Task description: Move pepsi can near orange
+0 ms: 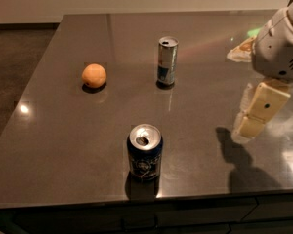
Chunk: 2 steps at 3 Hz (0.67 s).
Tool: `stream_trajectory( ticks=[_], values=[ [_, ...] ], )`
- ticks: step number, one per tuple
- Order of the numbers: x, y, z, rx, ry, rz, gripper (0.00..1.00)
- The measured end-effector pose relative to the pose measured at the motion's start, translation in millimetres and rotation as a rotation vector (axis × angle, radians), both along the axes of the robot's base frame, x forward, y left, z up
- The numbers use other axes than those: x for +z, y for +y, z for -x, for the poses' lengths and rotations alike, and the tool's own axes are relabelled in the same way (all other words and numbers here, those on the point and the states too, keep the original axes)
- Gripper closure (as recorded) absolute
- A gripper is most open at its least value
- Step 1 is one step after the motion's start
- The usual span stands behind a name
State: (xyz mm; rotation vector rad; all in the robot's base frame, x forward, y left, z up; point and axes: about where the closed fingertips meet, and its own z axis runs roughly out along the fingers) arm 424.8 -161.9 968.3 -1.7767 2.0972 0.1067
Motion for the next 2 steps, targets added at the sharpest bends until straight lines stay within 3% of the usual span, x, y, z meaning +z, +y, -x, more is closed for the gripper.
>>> stream_trajectory(
  ticks=[2],
  values=[
    [-22, 88, 32, 0.211, 0.059, -0.228, 0.0]
  ],
)
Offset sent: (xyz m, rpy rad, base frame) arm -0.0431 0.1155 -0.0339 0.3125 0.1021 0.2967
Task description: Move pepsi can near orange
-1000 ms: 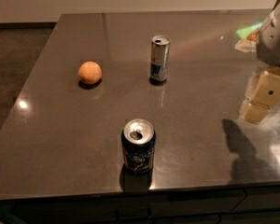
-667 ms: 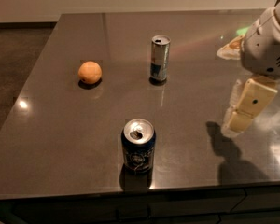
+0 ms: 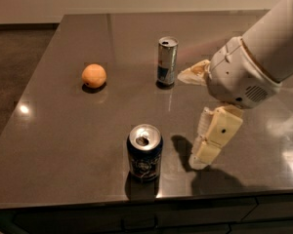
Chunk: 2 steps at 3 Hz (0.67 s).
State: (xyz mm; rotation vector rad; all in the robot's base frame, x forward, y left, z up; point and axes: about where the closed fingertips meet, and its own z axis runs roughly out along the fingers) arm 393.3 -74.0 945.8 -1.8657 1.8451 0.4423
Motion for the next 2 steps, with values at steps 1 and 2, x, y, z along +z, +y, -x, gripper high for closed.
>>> stream_trajectory(
  ticks=[1, 2],
  values=[
    [-3, 20, 8, 0.051, 0.022, -0.054, 0.0],
    [-6, 41, 13, 0.095, 0.04, -0.104, 0.0]
  ],
)
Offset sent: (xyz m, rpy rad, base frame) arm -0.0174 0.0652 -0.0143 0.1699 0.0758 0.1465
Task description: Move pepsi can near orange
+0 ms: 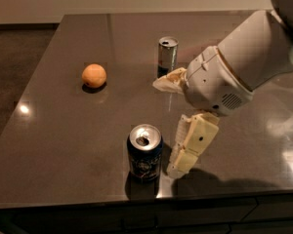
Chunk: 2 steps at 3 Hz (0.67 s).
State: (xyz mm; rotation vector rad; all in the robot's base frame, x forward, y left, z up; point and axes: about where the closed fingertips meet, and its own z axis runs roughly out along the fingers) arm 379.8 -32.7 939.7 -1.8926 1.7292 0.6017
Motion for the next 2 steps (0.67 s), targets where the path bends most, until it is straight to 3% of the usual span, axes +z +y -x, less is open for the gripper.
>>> stream_trajectory(
  ticks=[2],
  values=[
    [-19, 24, 10, 0.039, 0.002, -0.038, 0.0]
  ],
)
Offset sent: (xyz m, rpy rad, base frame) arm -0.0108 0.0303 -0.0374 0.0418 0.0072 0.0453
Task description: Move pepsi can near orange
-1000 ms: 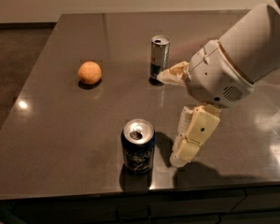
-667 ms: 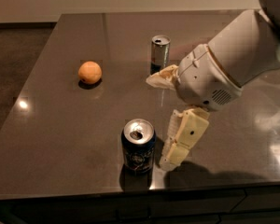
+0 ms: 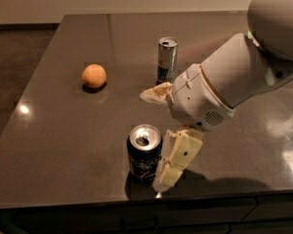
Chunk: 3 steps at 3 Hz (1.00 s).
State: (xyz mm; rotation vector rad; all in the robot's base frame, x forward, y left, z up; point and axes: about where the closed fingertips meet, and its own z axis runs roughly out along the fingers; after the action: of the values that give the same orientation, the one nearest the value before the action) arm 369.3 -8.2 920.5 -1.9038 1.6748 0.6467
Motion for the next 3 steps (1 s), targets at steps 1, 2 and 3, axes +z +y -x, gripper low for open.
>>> stream_trajectory(
  ticks=[1, 2, 3],
  values=[
    [-13, 1, 0, 0.002, -0.006, 0.001, 0.0],
    [-22, -1, -3, -0.002, -0.009, 0.001, 0.13],
    [-26, 0, -5, -0.003, -0.008, -0.003, 0.37]
  ],
)
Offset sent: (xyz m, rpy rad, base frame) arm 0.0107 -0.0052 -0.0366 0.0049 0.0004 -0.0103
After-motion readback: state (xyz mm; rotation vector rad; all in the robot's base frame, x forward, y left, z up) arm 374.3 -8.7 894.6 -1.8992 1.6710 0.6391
